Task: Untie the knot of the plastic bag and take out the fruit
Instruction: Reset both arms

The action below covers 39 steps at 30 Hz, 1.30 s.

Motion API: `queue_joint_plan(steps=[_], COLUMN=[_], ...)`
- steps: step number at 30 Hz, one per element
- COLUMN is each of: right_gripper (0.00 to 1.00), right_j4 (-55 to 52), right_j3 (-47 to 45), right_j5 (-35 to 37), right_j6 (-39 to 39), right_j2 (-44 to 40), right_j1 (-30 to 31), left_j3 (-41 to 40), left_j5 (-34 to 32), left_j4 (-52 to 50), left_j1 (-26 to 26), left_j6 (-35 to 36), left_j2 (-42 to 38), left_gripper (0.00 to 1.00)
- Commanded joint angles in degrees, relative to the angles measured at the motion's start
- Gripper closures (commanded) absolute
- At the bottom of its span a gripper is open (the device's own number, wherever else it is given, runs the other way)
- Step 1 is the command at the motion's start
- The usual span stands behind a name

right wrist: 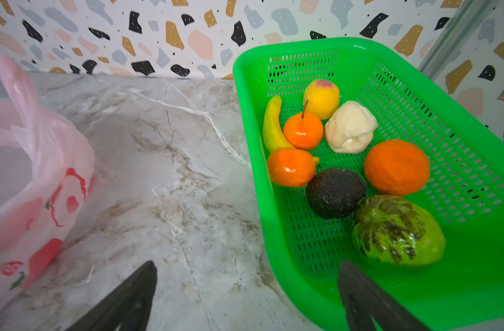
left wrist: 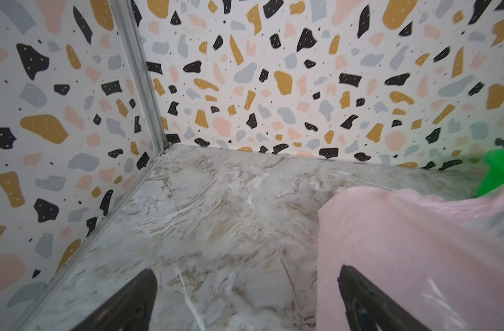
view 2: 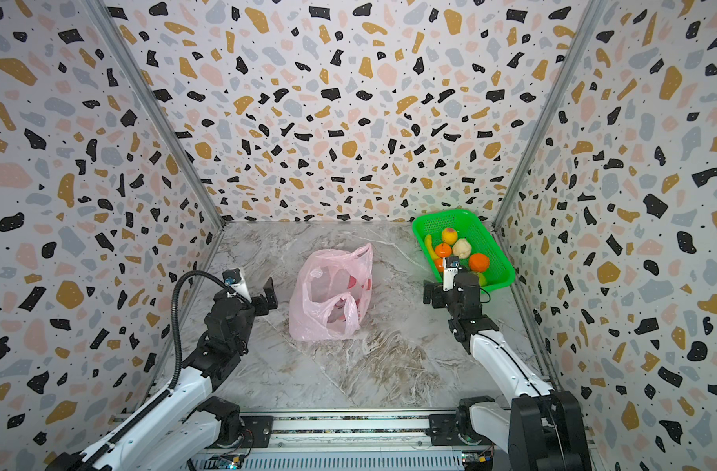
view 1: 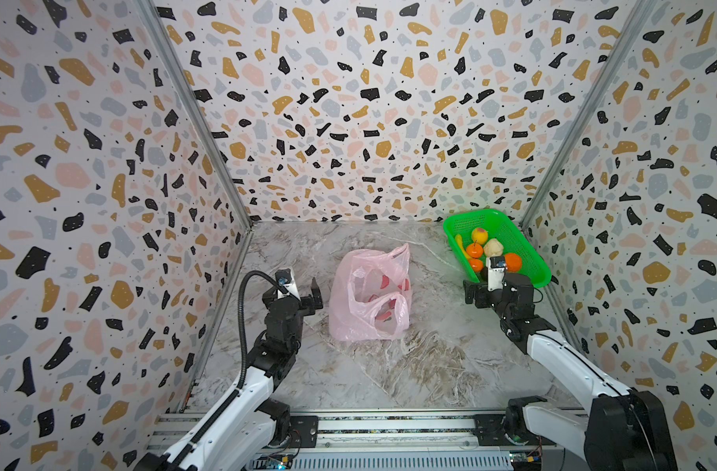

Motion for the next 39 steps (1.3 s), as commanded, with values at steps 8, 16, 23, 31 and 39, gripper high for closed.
queue_joint_plan(steps=[8,16,23,31,39], right_gripper=[0.01,0.01,0.01,0.01,0.01], right_j4=[25.24,39.41,51.47,58.1,58.47], right_j3=[-6.79,-12.25,-16.52,-18.61,-18.86], right_j5=[3.92,0.09,-1.92,-0.07,2.09], right_j6=[-5.95,-4.32,-4.44,-6.36,-5.94], right_j2=[9.65,12.85,17.39,20.95,20.99], right_j1=[-0.27,-5.16,-5.27,-3.12,-2.78], left_j3=[-10.18,-12.81,-13.67,-14.04,-13.32], left_j5=[-5.11,-3.84,-5.66,-7.2,-6.54], left_j4=[32.95,42.51,50.09,54.45,53.17], left_j1=[6.09,7.06,7.36,7.89,8.55], left_j6=[8.63,10.15,9.11,7.92,7.39], left_j2=[11.25,19.62,27.18,32.04,32.15], left_gripper=[0.0,0.0,0.0,0.0,0.0])
